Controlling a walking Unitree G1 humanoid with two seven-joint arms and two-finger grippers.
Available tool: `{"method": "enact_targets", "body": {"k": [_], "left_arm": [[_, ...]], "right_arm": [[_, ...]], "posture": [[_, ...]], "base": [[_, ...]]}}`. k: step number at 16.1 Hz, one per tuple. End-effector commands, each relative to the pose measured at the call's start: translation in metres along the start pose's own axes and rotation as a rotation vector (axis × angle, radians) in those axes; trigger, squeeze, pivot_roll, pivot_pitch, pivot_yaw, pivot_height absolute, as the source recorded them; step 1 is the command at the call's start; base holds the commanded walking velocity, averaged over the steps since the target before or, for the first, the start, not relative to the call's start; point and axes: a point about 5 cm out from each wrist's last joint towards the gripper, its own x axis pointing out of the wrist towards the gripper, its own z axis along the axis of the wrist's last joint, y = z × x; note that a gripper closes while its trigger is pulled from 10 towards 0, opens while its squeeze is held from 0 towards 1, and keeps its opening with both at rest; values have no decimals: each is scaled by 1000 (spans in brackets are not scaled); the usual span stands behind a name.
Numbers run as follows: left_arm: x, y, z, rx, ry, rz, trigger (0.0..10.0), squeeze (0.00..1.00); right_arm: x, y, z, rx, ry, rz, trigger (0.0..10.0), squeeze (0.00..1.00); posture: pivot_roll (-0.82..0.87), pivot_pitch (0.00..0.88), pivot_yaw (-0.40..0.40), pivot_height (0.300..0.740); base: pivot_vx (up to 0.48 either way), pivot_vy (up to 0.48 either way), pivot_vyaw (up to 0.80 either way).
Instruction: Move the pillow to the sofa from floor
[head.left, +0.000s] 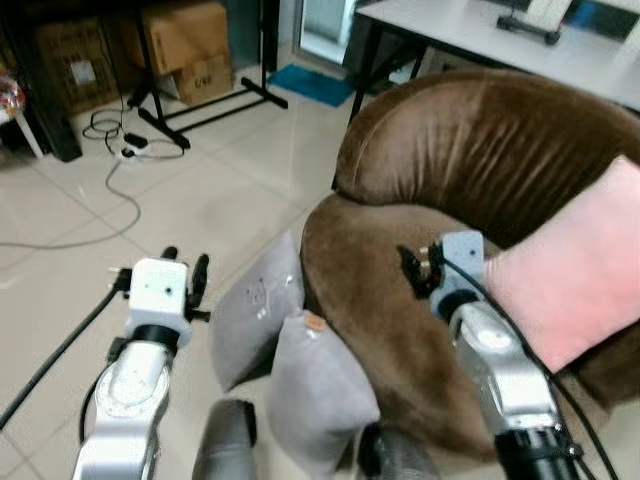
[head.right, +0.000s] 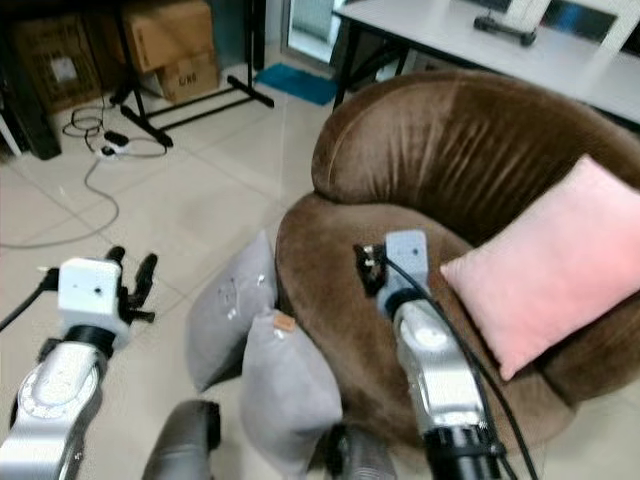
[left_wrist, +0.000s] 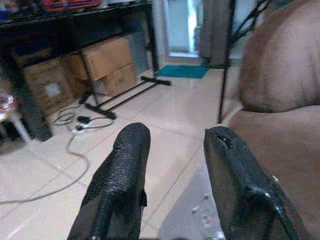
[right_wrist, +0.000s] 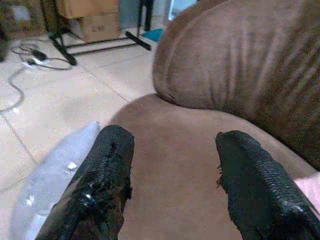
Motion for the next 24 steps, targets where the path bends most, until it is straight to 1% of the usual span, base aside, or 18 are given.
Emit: {"method": "enact_targets", "body": {"k": [1, 8, 12, 14, 17, 18, 19, 20, 21, 22, 24], "left_arm": [[0, -2, 0, 5, 1, 0, 10000, 0], [-1, -2, -2, 16, 12, 3, 10000, 0], [-4, -1, -4, 20, 24, 7, 10000, 0], [-5, -2, -5, 18, 35, 5, 10000, 0], [-9, -5, -8, 12, 45, -5, 10000, 0], [-9, -4, -8, -2, 41, 6, 10000, 0], [-9, -3, -8, -11, 41, 17, 10000, 0], [-11, -2, -11, -1, 52, 29, 10000, 0], [-11, -1, -10, 11, 60, 17, 10000, 0], [-11, -1, -10, 19, 61, -2, 10000, 0], [-14, 4, -7, 35, 65, -28, 10000, 0]], "right_arm": [[-2, -6, 2, 11, -8, -14, 10000, 0], [-1, -4, -1, 1, 10, 10, 10000, 0], [-1, -1, -4, -11, 32, 45, 10000, 0], [1, -1, -4, -25, 42, 64, 10000, 0], [5, -1, -3, -43, 48, 78, 10000, 0], [6, 0, -6, -39, 63, 69, 10000, 0], [6, 3, -10, -17, 79, 60, 10000, 0], [3, 5, -20, 6, 116, 42, 10000, 0], [6, 10, -26, 35, 143, 57, 10000, 0], [8, 14, -28, 27, 156, 78, 10000, 0], [11, 22, -41, -15, 232, 116, 10000, 0]], "posture": [[106, 0, -123, 596], [104, 0, -122, 522], [99, 0, -120, 522], [82, 0, -102, 522], [75, 0, -105, 522], [75, 0, -105, 522], [83, 0, -111, 522], [97, 0, -101, 522], [106, 0, -88, 522], [114, 0, -81, 522], [122, 0, -44, 522]], "base": [[0, 0, 0], [0, 0, 0], [0, 0, 0], [0, 0, 0], [0, 0, 0], [0, 0, 0], [0, 0, 0], [0, 0, 0], [0, 0, 0], [0, 0, 0], [0, 0, 0]]}}
